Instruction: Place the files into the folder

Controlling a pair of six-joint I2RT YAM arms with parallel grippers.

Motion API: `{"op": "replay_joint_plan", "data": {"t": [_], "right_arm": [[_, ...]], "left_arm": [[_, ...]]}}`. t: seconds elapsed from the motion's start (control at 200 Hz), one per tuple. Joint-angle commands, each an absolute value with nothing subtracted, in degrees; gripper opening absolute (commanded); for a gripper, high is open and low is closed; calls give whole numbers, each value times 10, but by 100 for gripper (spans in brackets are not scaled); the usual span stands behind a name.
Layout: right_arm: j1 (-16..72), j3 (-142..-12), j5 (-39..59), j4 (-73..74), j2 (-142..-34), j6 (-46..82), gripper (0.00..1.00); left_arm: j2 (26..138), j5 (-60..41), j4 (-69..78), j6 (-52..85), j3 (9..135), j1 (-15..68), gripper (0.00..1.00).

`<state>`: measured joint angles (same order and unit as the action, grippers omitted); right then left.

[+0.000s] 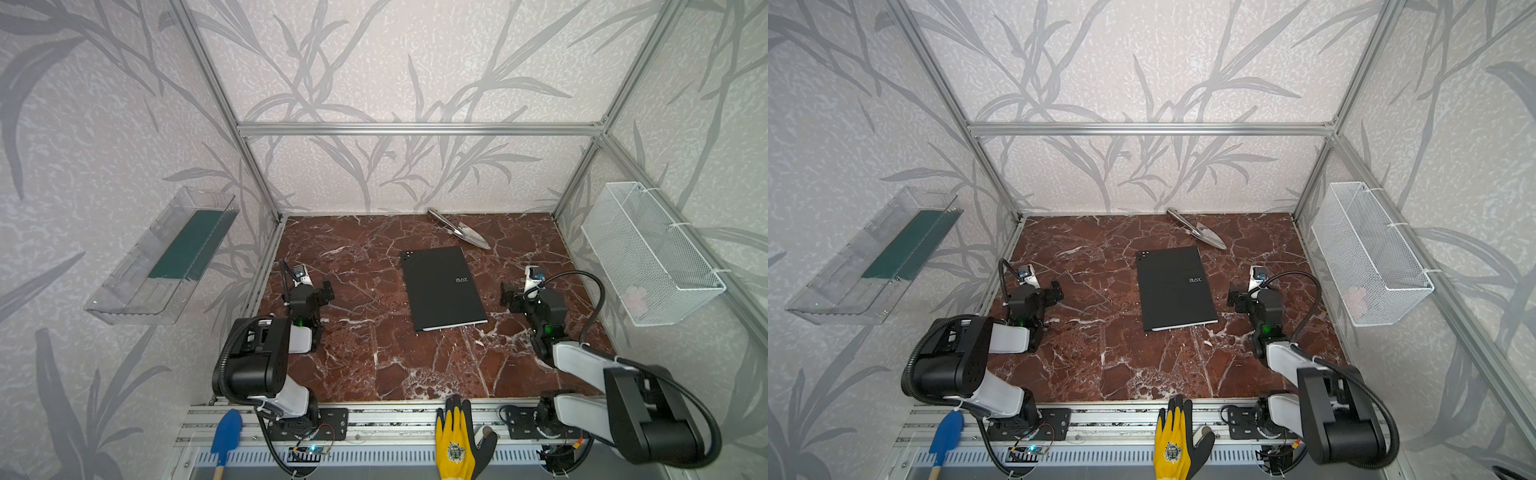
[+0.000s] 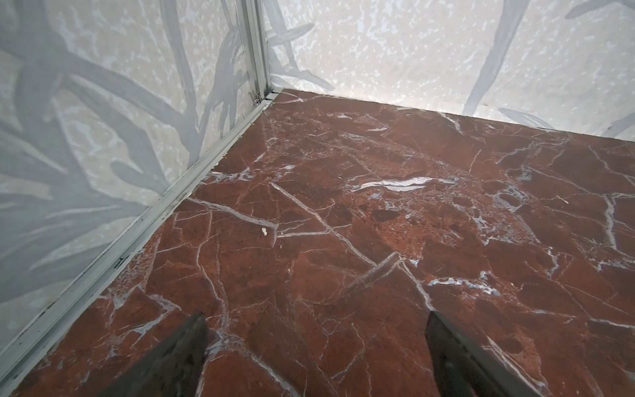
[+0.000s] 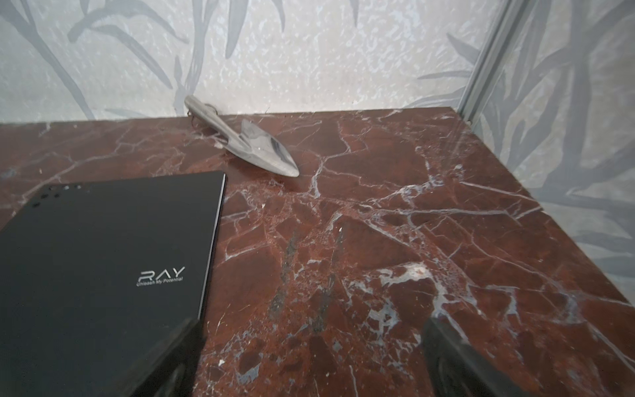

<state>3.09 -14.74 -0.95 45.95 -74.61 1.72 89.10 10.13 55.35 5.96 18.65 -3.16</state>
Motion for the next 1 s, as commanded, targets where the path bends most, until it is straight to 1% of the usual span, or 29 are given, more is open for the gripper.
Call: {"op": "replay_joint_plan", "data": {"t": [0.0, 0.035, 0.08, 0.09, 0.17, 0.225, 0.275, 0.34, 0.41, 0.81, 0.92, 0.995], "right_arm": [[33, -135, 25, 639, -836, -29, 99], [34, -126, 39, 679, -877, -35, 99], [36, -113, 55, 799, -945, -40, 99], [36, -113, 62, 806, -950, -42, 99], [40, -153, 78, 616, -874, -61, 99], [40, -194, 79, 561, -884, -60, 99], [39, -210, 83, 579, -914, -50, 99], [38, -219, 48, 538, -901, -43, 99], [39, -216, 48, 561, -910, -41, 99], [43, -216, 40, 557, -908, -45, 99], [43, -216, 40, 557, -908, -45, 99], [43, -216, 40, 557, -908, -45, 99]], "left_arm": [[894, 94, 573, 46, 196, -31, 99], [895, 93, 572, 45, 197, -31, 99], [895, 92, 571, 45, 197, -31, 99], [895, 91, 570, 45, 198, -31, 99], [894, 91, 570, 45, 198, -31, 99], [895, 90, 570, 43, 198, -31, 99], [894, 90, 570, 44, 199, -31, 99], [895, 90, 570, 44, 199, -31, 99], [894, 90, 570, 43, 199, -31, 99], [895, 88, 568, 43, 199, -31, 99], [893, 46, 524, 26, 220, -30, 99], [896, 31, 537, 31, 217, -38, 99]]}}
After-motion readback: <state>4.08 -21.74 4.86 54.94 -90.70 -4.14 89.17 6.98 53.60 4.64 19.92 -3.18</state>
